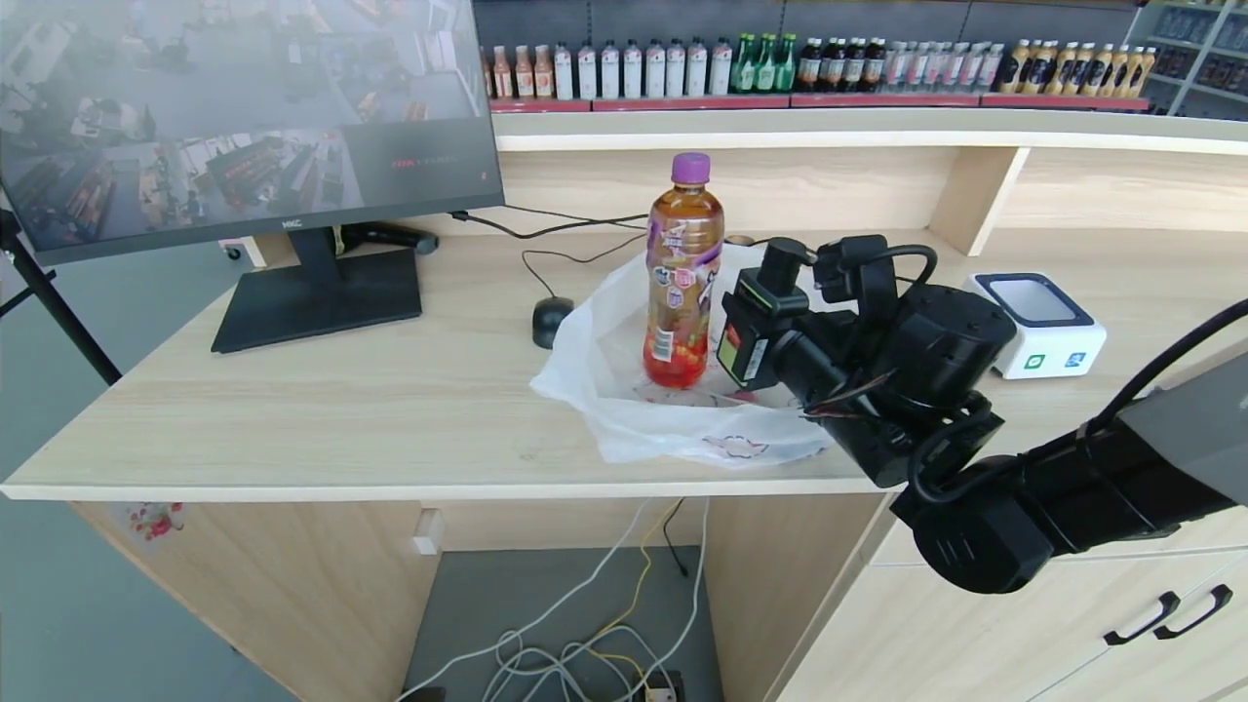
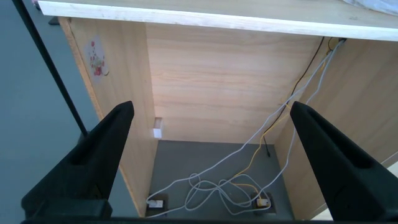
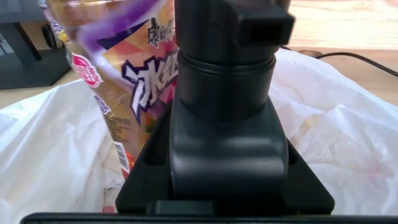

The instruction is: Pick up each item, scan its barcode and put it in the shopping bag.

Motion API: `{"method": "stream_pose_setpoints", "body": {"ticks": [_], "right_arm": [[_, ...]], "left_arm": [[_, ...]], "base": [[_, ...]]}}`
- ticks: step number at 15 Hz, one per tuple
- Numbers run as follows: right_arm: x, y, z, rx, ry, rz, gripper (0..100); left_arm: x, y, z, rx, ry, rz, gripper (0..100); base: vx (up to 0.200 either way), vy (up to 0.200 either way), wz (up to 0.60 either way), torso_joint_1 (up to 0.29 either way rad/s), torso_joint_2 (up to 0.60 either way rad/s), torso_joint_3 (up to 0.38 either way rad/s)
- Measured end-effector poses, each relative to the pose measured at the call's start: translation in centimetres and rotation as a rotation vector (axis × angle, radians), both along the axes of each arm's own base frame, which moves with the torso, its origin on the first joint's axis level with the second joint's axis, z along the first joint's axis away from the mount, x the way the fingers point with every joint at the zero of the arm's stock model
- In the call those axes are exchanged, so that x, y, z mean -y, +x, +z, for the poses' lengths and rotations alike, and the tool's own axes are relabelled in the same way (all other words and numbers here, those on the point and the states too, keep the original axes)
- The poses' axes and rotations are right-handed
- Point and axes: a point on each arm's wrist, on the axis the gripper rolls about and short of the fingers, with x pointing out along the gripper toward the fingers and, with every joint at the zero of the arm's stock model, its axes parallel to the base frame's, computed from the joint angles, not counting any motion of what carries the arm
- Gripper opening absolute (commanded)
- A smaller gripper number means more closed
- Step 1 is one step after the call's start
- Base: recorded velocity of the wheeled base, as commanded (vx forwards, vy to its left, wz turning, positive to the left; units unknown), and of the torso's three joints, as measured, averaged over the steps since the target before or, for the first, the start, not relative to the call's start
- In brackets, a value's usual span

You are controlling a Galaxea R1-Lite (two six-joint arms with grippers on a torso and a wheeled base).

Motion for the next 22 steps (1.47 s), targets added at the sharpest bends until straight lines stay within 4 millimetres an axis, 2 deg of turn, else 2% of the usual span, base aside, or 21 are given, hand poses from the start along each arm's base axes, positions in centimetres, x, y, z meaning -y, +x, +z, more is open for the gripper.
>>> {"method": "stream_pose_setpoints", "body": {"ticks": [9, 15, 21, 22], "right_arm": [[-0.2, 0.4, -1.6, -0.028, -0.021, -0.003, 0], [0.5, 0.2, -3.1, -0.022, -0.018, -0.014, 0], [0.6, 0.1, -3.3, -0.029, -0.022, -0.014, 0], [0.6, 0.1, -3.3, -0.031, -0.023, -0.013, 100]], "left_arm": [[0.0, 0.0, 0.0, 0.0, 0.0, 0.0, 100], [0.0, 0.0, 0.0, 0.0, 0.0, 0.0, 100], [0.0, 0.0, 0.0, 0.0, 0.0, 0.0, 100], [0.0, 0.0, 0.0, 0.0, 0.0, 0.0, 100]], "base": [[0.0, 0.0, 0.0, 0.0, 0.0, 0.0], [0.0, 0.0, 0.0, 0.0, 0.0, 0.0], [0.0, 0.0, 0.0, 0.0, 0.0, 0.0], [0.0, 0.0, 0.0, 0.0, 0.0, 0.0]]}}
